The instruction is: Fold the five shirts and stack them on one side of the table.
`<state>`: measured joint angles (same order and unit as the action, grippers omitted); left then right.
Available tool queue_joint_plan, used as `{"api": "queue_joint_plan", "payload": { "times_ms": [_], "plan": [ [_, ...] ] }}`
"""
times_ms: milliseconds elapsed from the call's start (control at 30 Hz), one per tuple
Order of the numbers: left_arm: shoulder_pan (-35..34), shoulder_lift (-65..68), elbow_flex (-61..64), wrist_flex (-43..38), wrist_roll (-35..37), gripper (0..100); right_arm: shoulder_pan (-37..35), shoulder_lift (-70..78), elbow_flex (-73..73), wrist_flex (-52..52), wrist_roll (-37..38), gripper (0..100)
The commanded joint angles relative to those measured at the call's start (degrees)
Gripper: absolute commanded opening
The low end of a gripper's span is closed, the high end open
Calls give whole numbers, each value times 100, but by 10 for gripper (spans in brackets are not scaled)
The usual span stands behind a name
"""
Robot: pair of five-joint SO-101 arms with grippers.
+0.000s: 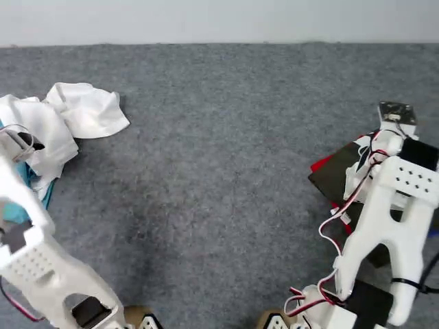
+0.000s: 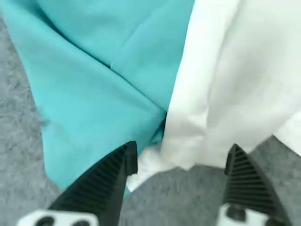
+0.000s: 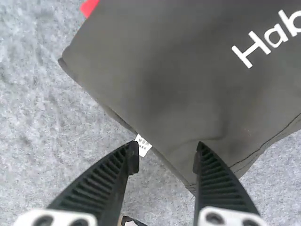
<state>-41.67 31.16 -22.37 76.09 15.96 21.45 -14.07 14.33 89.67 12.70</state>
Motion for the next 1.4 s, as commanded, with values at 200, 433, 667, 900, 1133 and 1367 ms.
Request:
{"api": "queue_joint_plan", "payload": {
  "times_ms": [200, 433, 667, 900, 1133, 1367],
  "plan": [
    [255, 1618, -2123, 651, 53, 297, -66, -233, 9, -22, 26, 195],
    [413, 2462, -3591, 1336, 53, 55, -66, -233, 9, -22, 26, 195],
    [413, 2699, -4892, 2453, 62, 12, -136, -233, 18, -22, 26, 194],
    [633, 1978, -5059, 2462, 62, 12, -426, -233, 18, -22, 26, 194],
    [1908, 1037, -5059, 2462, 44, 12, -418, -233, 26, -22, 26, 194],
    [3024, 527, -4611, 2462, 26, 12, -400, -233, 26, -13, 26, 194]
  ]
}}
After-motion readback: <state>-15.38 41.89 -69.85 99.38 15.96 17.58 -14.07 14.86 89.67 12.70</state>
